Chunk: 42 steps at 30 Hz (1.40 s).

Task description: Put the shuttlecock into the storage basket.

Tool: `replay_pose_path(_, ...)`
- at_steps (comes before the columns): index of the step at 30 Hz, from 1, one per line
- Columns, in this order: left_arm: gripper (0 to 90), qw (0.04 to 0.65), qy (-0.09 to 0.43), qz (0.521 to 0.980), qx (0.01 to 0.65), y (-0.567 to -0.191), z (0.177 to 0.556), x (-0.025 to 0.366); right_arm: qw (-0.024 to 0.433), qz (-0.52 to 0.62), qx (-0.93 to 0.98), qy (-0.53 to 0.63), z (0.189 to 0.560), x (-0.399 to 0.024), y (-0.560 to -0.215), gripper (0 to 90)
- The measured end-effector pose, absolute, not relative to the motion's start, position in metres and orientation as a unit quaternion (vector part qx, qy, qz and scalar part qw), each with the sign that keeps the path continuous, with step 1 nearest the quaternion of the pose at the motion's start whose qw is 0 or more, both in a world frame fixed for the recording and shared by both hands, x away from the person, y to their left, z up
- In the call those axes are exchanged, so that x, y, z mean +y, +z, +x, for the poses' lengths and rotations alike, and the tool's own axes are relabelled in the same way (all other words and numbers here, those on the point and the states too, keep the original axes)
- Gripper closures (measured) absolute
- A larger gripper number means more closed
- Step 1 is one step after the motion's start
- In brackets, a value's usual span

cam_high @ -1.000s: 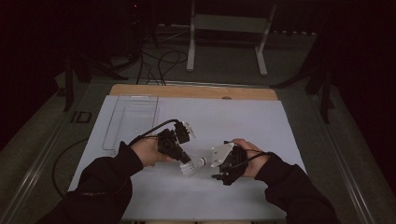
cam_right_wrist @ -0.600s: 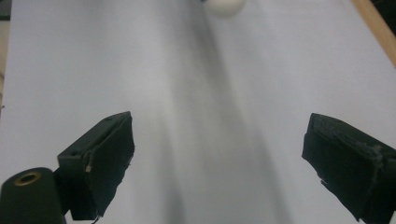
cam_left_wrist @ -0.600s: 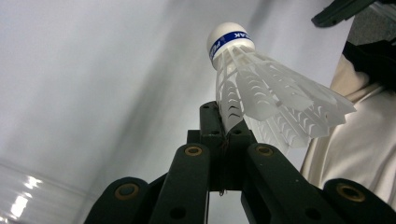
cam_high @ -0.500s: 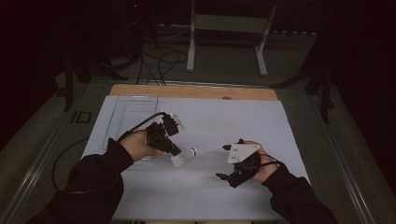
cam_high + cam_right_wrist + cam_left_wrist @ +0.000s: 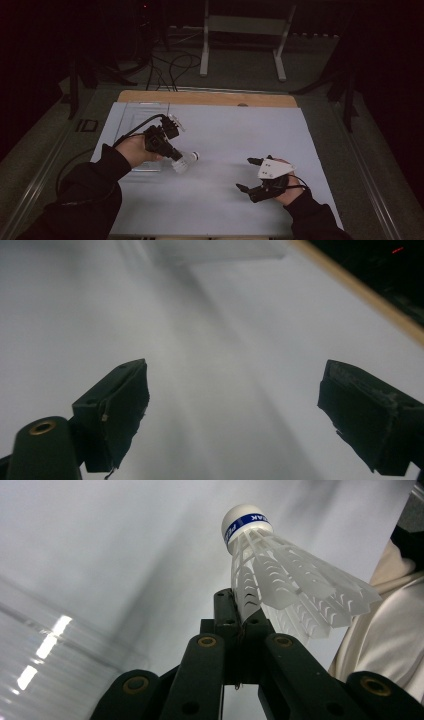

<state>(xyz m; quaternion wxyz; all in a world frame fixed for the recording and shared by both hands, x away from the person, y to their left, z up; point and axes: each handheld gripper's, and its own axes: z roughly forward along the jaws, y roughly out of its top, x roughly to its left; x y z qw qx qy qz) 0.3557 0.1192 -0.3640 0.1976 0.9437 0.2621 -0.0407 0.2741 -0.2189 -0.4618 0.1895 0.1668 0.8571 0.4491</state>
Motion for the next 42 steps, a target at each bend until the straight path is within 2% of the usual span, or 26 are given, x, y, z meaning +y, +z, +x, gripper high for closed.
replay_pose_path(4, 90.0, 0.197, -0.038, 0.941, 0.274, -0.361, 0.36, 0.127, 0.186, 0.19, 0.846, 0.462, 0.274, -0.227, -0.467, 9.4)
replay_pose_path(6, 90.0, 0.195, -0.036, 0.938, 0.284, -0.36, 0.362, 0.131, 0.17, 0.197, 0.845, 0.467, 0.275, -0.232, -0.469, 9.5)
replay_pose_path(10, 90.0, 0.197, -0.03, 0.934, 0.295, -0.357, 0.366, 0.14, 0.177, 0.212, 0.834, 0.478, 0.272, -0.242, -0.473, 9.5)
replay_pose_path(17, 90.0, 0.194, -0.019, 0.929, 0.316, -0.352, 0.372, 0.156, 0.164, 0.224, 0.818, 0.503, 0.265, -0.256, -0.481, 9.5)
replay_pose_path(27, 90.0, 0.193, -0.008, 0.918, 0.348, -0.346, 0.378, 0.174, 0.183, 0.22, 0.806, 0.517, 0.258, -0.263, -0.485, 9.5)
replay_pose_path(42, 90.0, 0.197, 0.006, 0.899, 0.391, -0.336, 0.392, 0.199, 0.18, 0.226, 0.803, 0.521, 0.258, -0.267, -0.486, 9.5)
